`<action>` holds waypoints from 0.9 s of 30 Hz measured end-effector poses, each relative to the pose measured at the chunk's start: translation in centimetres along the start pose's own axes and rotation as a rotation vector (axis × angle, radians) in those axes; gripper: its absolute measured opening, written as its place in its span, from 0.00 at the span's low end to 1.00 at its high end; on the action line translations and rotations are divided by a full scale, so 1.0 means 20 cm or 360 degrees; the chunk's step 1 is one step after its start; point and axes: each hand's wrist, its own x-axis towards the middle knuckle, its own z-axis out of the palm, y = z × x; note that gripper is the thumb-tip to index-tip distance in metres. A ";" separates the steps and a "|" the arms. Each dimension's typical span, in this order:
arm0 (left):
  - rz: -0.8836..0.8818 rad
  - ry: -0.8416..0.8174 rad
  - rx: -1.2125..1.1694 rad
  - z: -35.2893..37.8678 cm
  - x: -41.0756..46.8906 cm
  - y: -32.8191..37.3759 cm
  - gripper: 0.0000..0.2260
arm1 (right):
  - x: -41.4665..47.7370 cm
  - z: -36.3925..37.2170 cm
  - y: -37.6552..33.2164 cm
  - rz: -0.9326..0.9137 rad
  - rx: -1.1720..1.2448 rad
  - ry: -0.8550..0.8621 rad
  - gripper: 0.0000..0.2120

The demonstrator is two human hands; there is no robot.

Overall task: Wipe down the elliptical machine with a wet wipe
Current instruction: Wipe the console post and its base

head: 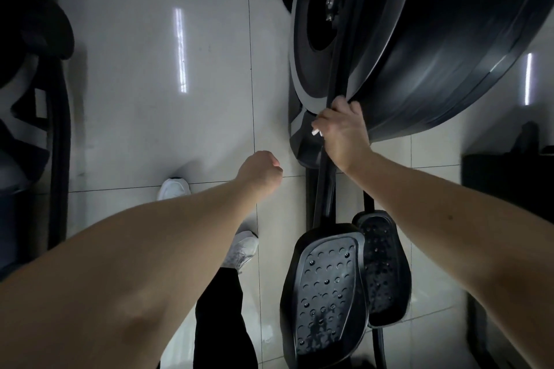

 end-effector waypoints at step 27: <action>-0.0110 -0.0030 -0.0109 -0.09 -0.04 -0.10 0.12 | -0.01 -0.02 -0.10 -0.0508 -0.1173 -0.1010 0.29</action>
